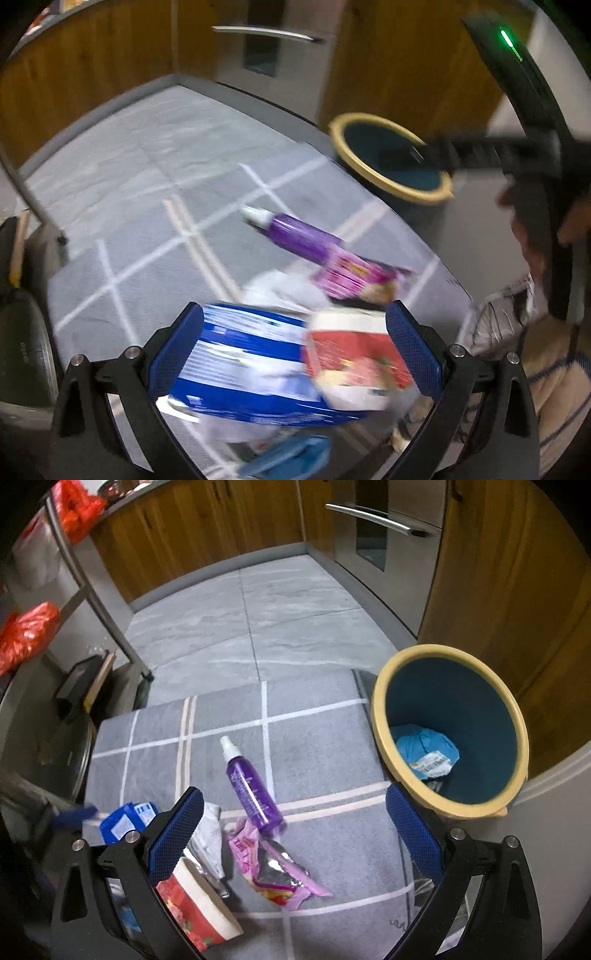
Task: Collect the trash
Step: 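Grasp the red-flowered paper cup with the left tool, then grasp the purple spray bottle with the right tool, then carry the paper cup and spray bottle over the teal bin with both tools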
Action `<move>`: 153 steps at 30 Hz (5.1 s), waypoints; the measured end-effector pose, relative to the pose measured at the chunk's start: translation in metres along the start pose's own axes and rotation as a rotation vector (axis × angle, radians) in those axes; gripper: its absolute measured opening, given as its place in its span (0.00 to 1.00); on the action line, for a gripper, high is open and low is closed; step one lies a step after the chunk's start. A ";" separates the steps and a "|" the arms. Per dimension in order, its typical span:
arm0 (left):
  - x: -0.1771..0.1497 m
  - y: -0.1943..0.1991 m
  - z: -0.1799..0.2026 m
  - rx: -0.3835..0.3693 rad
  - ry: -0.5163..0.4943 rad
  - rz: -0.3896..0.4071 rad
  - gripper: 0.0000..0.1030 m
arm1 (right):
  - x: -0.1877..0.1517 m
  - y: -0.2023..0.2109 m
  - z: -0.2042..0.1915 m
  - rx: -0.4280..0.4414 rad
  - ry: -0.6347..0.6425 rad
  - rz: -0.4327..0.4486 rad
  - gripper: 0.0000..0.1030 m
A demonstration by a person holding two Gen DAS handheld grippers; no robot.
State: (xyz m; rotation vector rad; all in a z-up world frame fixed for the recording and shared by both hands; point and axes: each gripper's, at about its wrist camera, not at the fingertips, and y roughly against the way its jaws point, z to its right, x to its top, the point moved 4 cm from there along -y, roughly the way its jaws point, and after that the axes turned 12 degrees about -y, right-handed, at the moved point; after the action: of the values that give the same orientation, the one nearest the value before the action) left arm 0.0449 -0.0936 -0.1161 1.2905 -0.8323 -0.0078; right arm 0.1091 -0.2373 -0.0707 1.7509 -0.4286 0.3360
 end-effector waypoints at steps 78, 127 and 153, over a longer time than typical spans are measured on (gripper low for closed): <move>-0.009 -0.059 0.047 0.098 -0.258 -0.114 0.44 | 0.003 -0.006 0.021 -0.005 -0.053 -0.053 0.95; 0.035 0.009 -0.084 0.021 0.181 0.130 0.17 | -0.030 -0.133 -0.049 -0.037 0.189 -0.229 0.33; 0.057 -0.003 -0.040 -0.014 0.075 0.127 0.17 | 0.038 0.021 0.029 0.004 -0.011 0.086 0.33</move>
State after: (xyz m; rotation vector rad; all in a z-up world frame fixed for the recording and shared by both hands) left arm 0.1097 -0.0864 -0.0895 1.2154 -0.8469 0.1353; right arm 0.1327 -0.2732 -0.0418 1.7421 -0.5124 0.3888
